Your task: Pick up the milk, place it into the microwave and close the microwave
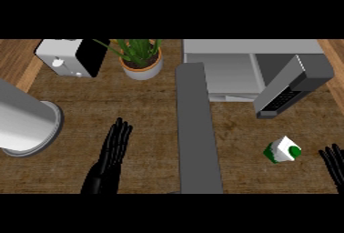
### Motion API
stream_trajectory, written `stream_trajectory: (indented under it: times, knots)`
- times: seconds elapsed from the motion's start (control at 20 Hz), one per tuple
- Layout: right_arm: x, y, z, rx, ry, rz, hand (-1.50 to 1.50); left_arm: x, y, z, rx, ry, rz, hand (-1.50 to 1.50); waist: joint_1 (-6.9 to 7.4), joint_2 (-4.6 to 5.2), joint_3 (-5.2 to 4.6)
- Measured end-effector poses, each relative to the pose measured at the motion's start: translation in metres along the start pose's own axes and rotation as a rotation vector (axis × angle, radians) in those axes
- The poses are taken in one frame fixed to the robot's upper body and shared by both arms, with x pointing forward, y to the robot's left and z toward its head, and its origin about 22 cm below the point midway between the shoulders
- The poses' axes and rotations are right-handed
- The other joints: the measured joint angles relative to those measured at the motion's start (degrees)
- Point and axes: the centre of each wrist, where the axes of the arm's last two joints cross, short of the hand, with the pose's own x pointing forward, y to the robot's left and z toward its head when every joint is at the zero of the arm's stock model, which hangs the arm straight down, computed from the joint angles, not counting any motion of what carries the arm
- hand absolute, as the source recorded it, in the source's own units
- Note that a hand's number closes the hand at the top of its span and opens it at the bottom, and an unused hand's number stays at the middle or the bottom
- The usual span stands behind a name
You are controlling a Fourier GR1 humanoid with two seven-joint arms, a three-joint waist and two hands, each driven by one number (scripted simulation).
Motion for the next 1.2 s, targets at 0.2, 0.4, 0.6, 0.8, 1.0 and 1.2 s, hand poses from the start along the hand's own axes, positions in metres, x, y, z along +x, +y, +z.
stream_trajectory:
  times: [0.2,0.4,0.6,0.8,1.0,1.2]
  knots:
    - [-0.02,-0.006,-0.01,-0.005,0.02,0.028,-1.5,-0.003,0.001,0.009,-0.009,0.013,0.018,-1.5,0.15,0.03,0.0]
    - [-0.044,-0.003,-0.026,-0.014,0.024,0.052,-1.5,-0.005,0.006,0.015,-0.013,0.024,0.023,-1.5,0.34,0.06,0.01]
    - [-0.061,-0.003,-0.039,-0.027,0.026,0.086,-1.5,-0.004,0.023,0.019,-0.014,0.036,0.03,-1.5,0.37,0.08,0.01]
    - [-0.078,-0.001,-0.051,-0.036,0.03,0.114,-1.5,-0.003,0.031,0.02,-0.006,0.038,0.036,-1.5,0.43,0.11,0.02]
    - [-0.092,0.002,-0.057,-0.051,0.042,0.135,-1.5,-0.001,0.047,0.029,-0.003,0.033,0.036,-1.5,0.68,0.16,0.04]
    - [-0.099,0.0,-0.062,-0.073,0.051,0.143,1.5,0.001,0.06,0.035,-0.004,0.035,0.035,-1.5,0.79,0.21,0.07]
